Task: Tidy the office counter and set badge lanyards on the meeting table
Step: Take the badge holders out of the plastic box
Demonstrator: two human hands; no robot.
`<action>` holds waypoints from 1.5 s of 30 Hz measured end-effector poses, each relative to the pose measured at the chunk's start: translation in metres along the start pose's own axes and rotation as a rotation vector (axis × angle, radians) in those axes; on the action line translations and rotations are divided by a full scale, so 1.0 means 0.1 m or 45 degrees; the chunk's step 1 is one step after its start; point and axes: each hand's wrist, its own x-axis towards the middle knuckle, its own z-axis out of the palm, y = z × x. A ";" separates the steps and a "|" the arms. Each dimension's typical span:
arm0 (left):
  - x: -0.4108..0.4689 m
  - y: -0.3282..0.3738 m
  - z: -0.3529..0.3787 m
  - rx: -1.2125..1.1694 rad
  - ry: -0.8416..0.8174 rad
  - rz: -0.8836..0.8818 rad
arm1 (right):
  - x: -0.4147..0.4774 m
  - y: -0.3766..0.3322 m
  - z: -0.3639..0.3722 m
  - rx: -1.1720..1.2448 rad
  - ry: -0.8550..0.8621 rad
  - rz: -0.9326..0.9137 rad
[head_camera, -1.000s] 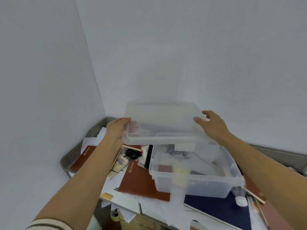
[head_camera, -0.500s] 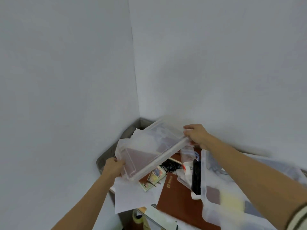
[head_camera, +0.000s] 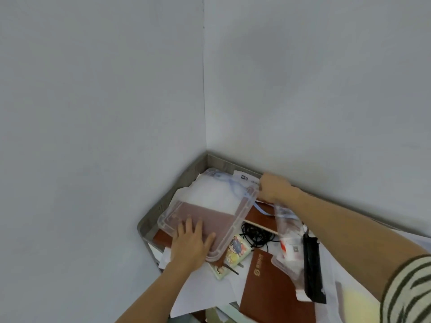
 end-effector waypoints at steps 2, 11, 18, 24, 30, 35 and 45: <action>0.02 0.02 0.06 0.034 0.051 0.010 | 0.02 -0.03 0.06 -0.309 -0.193 -0.044; 0.06 0.00 0.06 0.048 -0.016 -0.012 | 0.30 0.03 0.33 -0.534 -0.282 -0.016; 0.10 0.29 -0.17 0.010 -0.017 0.183 | 0.30 0.40 0.29 -0.276 -0.053 0.081; 0.11 0.47 -0.02 0.106 -0.114 0.273 | 0.26 0.62 -0.30 0.445 0.458 0.194; 0.18 0.57 -0.04 0.208 -0.064 0.282 | -0.19 0.67 -1.27 1.275 0.886 0.129; 0.24 0.67 -0.15 0.044 0.032 0.313 | -0.63 0.67 -1.88 1.468 0.987 0.028; 0.39 1.73 -1.00 -1.096 0.043 0.521 | -1.46 0.71 -2.25 1.839 0.808 -0.078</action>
